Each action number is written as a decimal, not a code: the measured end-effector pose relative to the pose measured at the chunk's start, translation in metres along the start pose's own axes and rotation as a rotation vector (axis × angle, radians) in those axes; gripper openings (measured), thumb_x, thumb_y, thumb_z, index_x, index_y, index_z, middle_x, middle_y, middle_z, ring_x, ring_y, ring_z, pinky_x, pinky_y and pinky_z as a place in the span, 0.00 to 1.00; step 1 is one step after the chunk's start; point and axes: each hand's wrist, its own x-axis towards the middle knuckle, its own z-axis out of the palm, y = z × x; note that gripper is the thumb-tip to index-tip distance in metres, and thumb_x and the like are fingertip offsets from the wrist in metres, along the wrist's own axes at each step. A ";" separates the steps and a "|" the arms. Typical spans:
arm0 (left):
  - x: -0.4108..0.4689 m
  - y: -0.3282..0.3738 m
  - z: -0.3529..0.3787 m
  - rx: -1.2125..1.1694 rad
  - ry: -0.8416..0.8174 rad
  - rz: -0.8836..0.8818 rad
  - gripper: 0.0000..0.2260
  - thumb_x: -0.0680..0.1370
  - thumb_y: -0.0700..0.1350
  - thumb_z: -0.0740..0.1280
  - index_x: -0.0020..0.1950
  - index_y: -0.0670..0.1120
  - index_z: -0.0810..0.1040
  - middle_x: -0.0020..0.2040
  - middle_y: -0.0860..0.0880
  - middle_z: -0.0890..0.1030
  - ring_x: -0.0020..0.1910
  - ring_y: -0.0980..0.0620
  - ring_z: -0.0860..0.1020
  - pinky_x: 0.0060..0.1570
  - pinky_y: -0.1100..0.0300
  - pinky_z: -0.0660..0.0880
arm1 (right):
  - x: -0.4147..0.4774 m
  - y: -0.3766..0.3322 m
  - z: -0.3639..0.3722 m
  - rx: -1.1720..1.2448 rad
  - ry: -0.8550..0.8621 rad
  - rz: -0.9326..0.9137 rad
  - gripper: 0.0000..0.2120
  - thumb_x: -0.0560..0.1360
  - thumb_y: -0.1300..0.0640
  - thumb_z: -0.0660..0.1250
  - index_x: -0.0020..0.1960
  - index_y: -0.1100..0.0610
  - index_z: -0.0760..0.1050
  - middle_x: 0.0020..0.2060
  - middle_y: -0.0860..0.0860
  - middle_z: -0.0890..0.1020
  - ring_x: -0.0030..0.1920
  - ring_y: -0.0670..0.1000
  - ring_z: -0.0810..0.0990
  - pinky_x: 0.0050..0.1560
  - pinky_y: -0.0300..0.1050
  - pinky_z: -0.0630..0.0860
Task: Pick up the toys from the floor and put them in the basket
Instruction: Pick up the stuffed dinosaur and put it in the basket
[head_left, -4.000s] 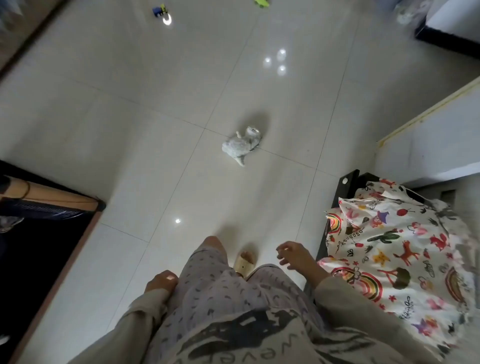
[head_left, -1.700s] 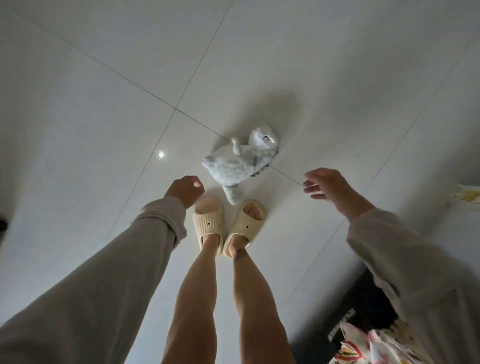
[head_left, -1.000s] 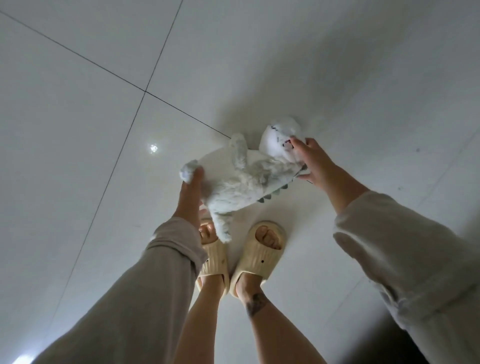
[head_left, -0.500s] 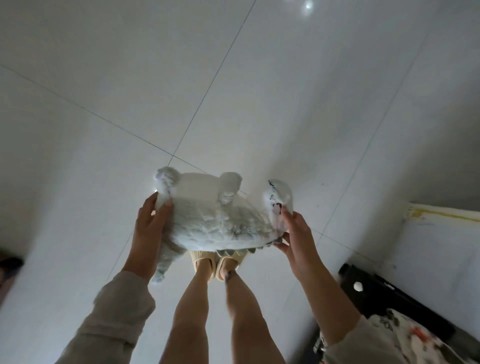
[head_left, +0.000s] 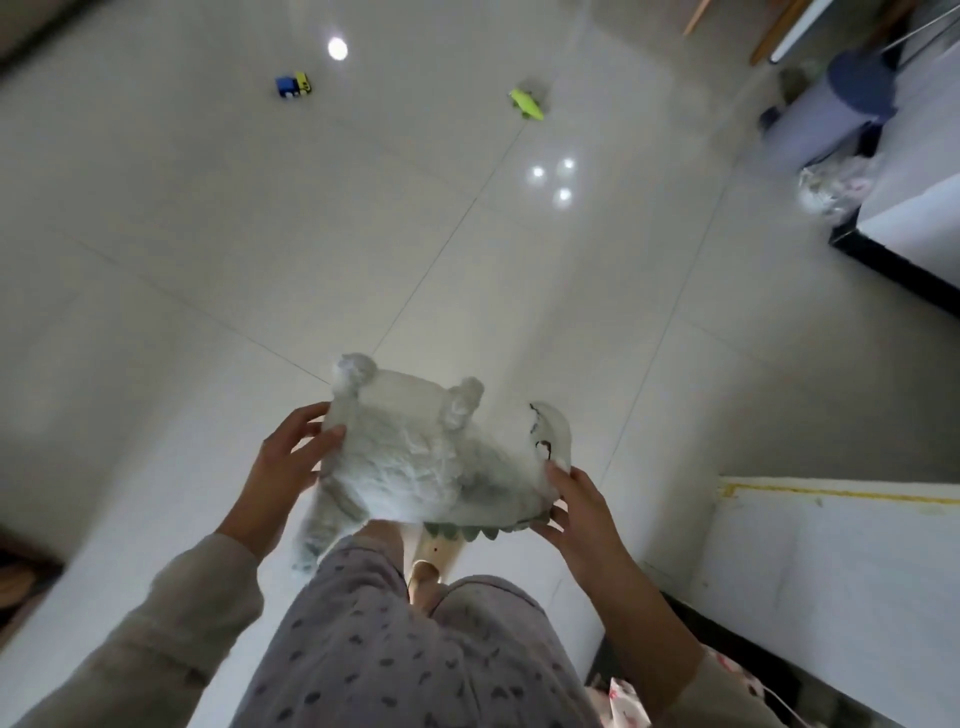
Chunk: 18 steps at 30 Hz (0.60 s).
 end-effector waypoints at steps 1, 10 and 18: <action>-0.004 -0.001 0.000 -0.016 0.007 -0.001 0.12 0.76 0.47 0.66 0.59 0.52 0.77 0.61 0.40 0.78 0.61 0.42 0.77 0.63 0.39 0.71 | -0.002 0.000 0.000 0.008 -0.001 -0.006 0.17 0.73 0.49 0.68 0.60 0.53 0.74 0.56 0.55 0.80 0.55 0.57 0.81 0.38 0.45 0.81; 0.012 0.008 -0.014 -0.384 0.285 -0.087 0.10 0.76 0.45 0.63 0.46 0.57 0.82 0.40 0.58 0.84 0.44 0.53 0.79 0.34 0.64 0.77 | 0.014 -0.045 0.073 -0.048 -0.029 -0.116 0.18 0.73 0.50 0.68 0.62 0.53 0.73 0.57 0.53 0.78 0.57 0.56 0.78 0.45 0.49 0.79; 0.119 0.078 -0.058 -0.302 0.173 -0.046 0.09 0.77 0.46 0.63 0.49 0.58 0.80 0.50 0.53 0.82 0.50 0.51 0.78 0.42 0.58 0.74 | 0.065 -0.119 0.142 -0.132 -0.067 -0.102 0.17 0.75 0.54 0.65 0.63 0.54 0.71 0.59 0.55 0.77 0.57 0.57 0.78 0.40 0.45 0.80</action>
